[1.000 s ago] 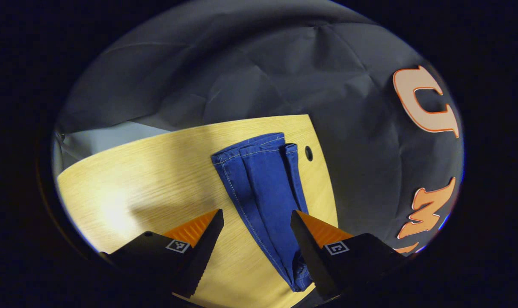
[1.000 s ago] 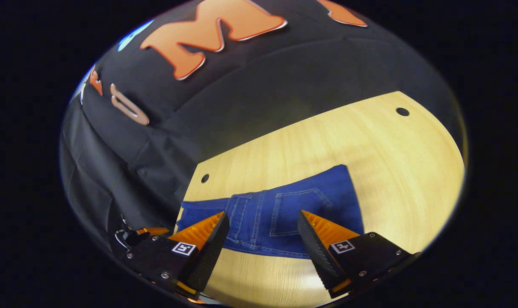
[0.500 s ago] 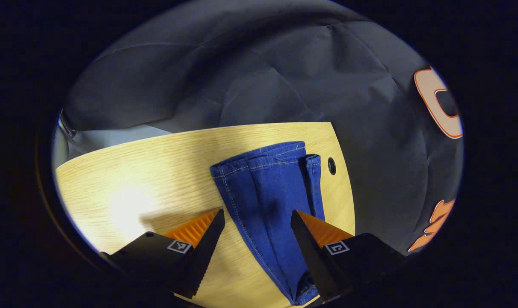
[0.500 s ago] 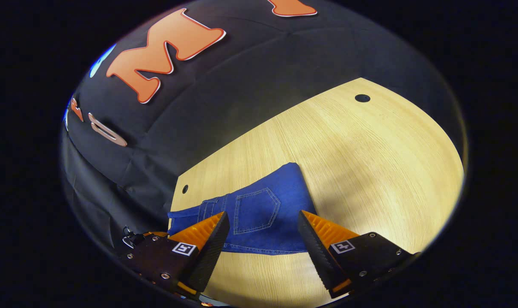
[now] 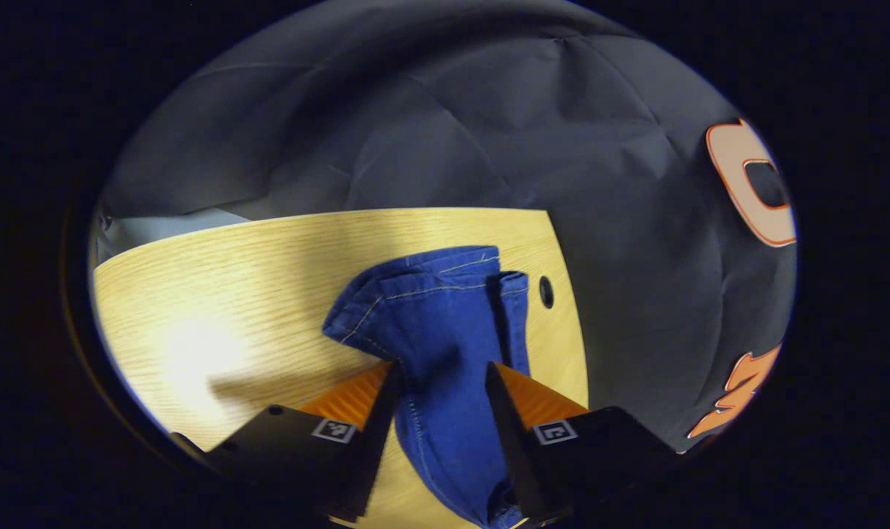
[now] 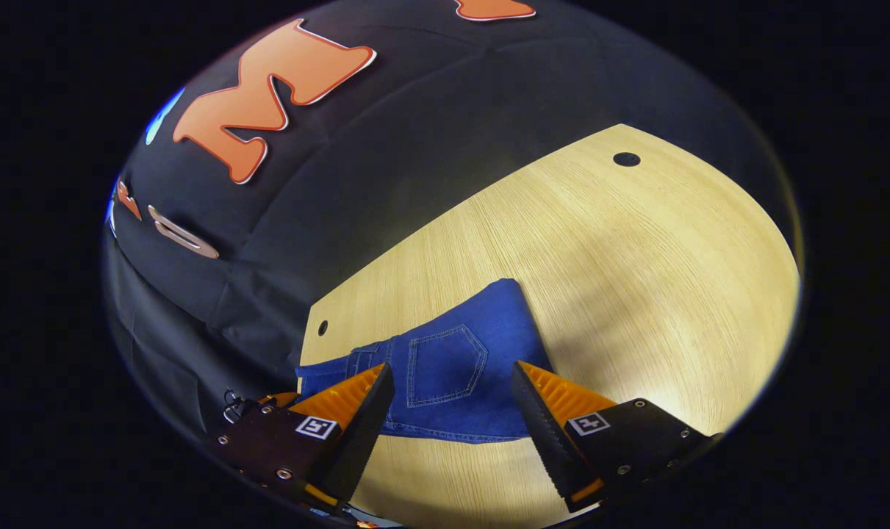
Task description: Grasp the waist and the cuffs of the jeans and fold them to make the two legs overlap; first hold the waist and fold one-third of the jeans toward the cuffs, then hold the cuffs and fold the remaining one-third in the same direction to finish folding.
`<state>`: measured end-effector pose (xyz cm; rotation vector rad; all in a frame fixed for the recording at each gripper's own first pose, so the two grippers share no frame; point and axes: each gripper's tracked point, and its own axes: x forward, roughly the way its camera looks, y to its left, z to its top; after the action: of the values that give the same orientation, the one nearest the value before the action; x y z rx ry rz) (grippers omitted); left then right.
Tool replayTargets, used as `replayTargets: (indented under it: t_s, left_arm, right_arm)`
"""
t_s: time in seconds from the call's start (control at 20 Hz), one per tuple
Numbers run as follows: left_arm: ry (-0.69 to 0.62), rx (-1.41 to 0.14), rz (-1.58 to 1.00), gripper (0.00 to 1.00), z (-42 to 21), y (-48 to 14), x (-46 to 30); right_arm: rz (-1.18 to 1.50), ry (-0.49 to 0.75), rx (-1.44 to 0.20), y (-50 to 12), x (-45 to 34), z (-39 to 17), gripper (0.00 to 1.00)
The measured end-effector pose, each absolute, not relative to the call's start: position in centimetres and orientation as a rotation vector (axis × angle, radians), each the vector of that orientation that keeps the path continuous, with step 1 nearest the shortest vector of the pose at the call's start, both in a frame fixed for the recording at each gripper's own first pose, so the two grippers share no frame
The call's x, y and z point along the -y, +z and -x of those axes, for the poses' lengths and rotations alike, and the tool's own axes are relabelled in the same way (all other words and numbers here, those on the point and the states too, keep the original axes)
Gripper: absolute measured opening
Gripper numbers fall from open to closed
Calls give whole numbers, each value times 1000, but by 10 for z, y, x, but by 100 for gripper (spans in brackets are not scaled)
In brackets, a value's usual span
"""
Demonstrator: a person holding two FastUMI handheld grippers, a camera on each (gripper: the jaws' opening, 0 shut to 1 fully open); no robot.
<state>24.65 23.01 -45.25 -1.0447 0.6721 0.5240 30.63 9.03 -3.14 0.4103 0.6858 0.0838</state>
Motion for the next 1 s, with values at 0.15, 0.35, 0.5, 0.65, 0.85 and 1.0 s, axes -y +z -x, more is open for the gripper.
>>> replayTargets:
  t_s: [0.15,0.35,0.5,0.65,0.85,1.0]
  left_arm:
    - [586,-745,979,48,-239,-463,-238]
    - [531,-703,970,1,-244,-446,-237]
    - [412,-619,872,1,-256,-390,-220]
    - [289,-549,742,1,-276,-328,-188]
    - [161,-505,618,1,-292,-274,-118]
    - [77,-481,527,1,-298,-246,-67]
  right_arm:
    - [-405,80,-678,-29,-88,-306,98]
    - [-403,81,-670,-28,-87,-303,98]
    - [-400,83,-635,-17,-84,-302,98]
    - [-409,74,-589,0,-74,-298,98]
    - [-394,39,-490,31,-51,-301,98]
    - [-369,15,-442,51,-27,-294,98]
